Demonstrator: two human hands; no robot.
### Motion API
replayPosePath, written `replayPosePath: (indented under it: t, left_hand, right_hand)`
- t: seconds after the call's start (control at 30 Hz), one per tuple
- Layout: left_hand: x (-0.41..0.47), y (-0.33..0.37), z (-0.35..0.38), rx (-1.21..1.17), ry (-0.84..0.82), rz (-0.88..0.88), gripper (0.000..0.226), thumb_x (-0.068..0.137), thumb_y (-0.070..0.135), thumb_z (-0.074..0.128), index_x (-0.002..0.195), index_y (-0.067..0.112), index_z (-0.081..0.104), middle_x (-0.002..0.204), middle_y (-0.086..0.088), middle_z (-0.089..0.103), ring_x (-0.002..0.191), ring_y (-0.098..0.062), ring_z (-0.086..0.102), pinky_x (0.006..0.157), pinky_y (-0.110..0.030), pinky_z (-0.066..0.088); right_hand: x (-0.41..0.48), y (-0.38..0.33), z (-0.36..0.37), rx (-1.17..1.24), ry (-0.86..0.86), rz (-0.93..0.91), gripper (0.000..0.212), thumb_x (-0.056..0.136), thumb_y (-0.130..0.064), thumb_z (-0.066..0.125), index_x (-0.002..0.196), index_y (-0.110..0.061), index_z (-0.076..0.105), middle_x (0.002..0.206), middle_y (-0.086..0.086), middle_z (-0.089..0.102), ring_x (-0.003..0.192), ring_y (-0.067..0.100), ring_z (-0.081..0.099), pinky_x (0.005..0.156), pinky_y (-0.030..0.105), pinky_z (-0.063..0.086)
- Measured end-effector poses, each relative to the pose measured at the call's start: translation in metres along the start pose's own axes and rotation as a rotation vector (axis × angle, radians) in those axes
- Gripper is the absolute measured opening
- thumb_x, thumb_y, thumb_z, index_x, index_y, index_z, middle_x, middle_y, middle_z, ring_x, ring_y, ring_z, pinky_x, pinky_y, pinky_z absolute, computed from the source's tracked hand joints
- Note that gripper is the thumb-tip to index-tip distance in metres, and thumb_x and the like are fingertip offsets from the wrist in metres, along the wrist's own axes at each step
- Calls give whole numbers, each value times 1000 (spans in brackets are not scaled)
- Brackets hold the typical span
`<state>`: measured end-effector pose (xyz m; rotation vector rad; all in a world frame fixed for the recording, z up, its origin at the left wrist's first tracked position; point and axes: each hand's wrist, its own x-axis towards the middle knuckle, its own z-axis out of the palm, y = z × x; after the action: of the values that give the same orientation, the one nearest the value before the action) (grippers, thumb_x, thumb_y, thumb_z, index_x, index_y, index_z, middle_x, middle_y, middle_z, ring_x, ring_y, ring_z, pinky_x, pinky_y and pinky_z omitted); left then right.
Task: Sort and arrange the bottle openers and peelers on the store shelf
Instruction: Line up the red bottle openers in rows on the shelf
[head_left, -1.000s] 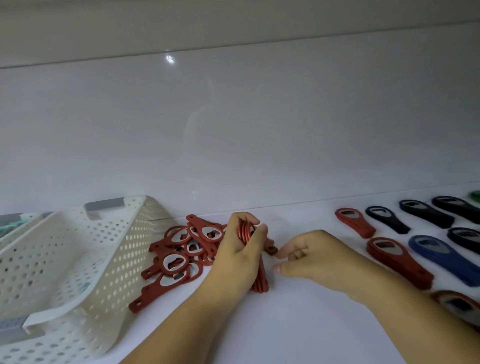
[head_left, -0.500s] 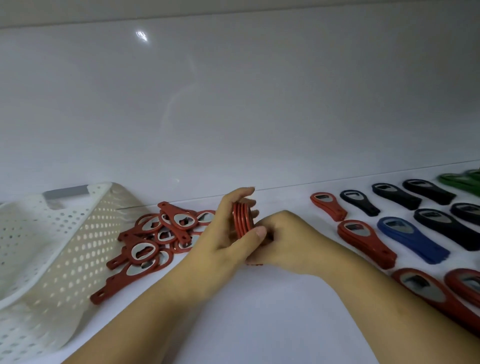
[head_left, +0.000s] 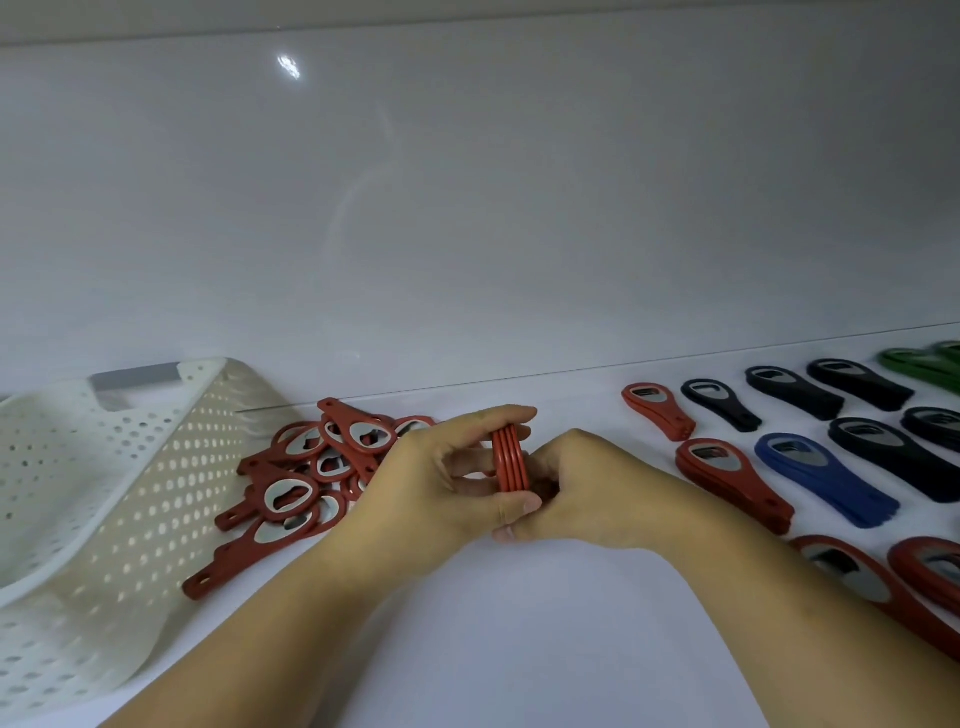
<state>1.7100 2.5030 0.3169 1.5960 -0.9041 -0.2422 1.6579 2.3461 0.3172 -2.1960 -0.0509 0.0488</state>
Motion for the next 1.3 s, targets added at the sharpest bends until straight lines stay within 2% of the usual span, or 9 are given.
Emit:
replayPosePath:
  t: [0.17, 0.33, 0.47, 0.63, 0.87, 1.0, 1.1, 1.2, 1.3]
  left_hand:
    - [5, -2, -11, -149, 50, -14, 48, 60, 2, 81, 102, 22, 70, 98, -9, 72, 88, -26, 71, 79, -32, 57]
    - [7, -5, -16, -426, 43, -125, 47, 62, 2, 70, 108, 12, 66, 99, -16, 70, 88, -34, 70, 74, -37, 58]
    - [7, -8, -16, -555, 73, -138, 45, 64, -2, 66, 106, 11, 65, 98, -14, 70, 89, -33, 70, 72, -37, 59]
    - [5, -7, -17, -636, 31, -144, 46, 64, -5, 66, 108, 10, 64, 104, -16, 69, 95, -36, 68, 76, -41, 59]
    - [6, -2, -20, -709, 117, -157, 56, 64, 0, 68, 118, 13, 61, 107, -12, 70, 98, -27, 68, 92, -45, 52]
    - [8, -6, -20, -448, 319, -211, 51, 63, 20, 76, 112, 23, 63, 111, 1, 68, 104, -16, 65, 85, -31, 52]
    - [9, -10, -17, -284, 415, -225, 29, 74, 13, 78, 99, 19, 66, 102, -1, 69, 88, -11, 67, 73, -25, 52]
    - [9, -14, -12, -159, 383, -187, 18, 77, 6, 75, 90, 14, 66, 87, -5, 70, 67, -5, 65, 62, -13, 48]
    - [7, -18, -10, -16, 301, -177, 14, 80, 4, 71, 86, 15, 66, 84, -9, 71, 73, -16, 69, 65, -15, 50]
  right_hand:
    - [-3, -3, -9, 79, -58, 26, 5, 76, -20, 78, 72, -21, 75, 63, -8, 66, 61, 1, 58, 61, 13, 46]
    - [-5, -6, -12, 40, -37, 68, 20, 74, -33, 77, 79, -14, 77, 66, -1, 57, 59, 5, 45, 58, 16, 35]
    - [-6, -9, -11, 55, 13, 77, 15, 77, -29, 76, 75, -15, 77, 52, -13, 52, 48, -2, 43, 52, 9, 32]
    - [-10, -11, -7, -20, 54, 88, 13, 71, -37, 78, 69, -24, 77, 67, 3, 55, 68, 13, 48, 69, 29, 36]
    - [-8, -28, -6, -52, 201, 135, 30, 71, -31, 80, 47, -21, 65, 49, -2, 34, 50, 13, 29, 47, 23, 21]
    - [0, -20, -15, -205, 318, 309, 27, 62, -29, 80, 54, -8, 66, 48, -2, 37, 48, 14, 33, 47, 21, 26]
    - [8, -6, -28, -315, 426, 456, 28, 55, -21, 78, 54, -11, 52, 50, -1, 44, 50, 17, 44, 50, 23, 32]
    - [12, -1, -41, -466, 443, 557, 28, 62, -21, 76, 65, -14, 49, 63, -1, 50, 57, 15, 50, 51, 19, 38]
    - [21, 1, -48, -584, 421, 635, 27, 65, -26, 74, 74, -13, 53, 71, -1, 54, 62, 14, 53, 54, 19, 41]
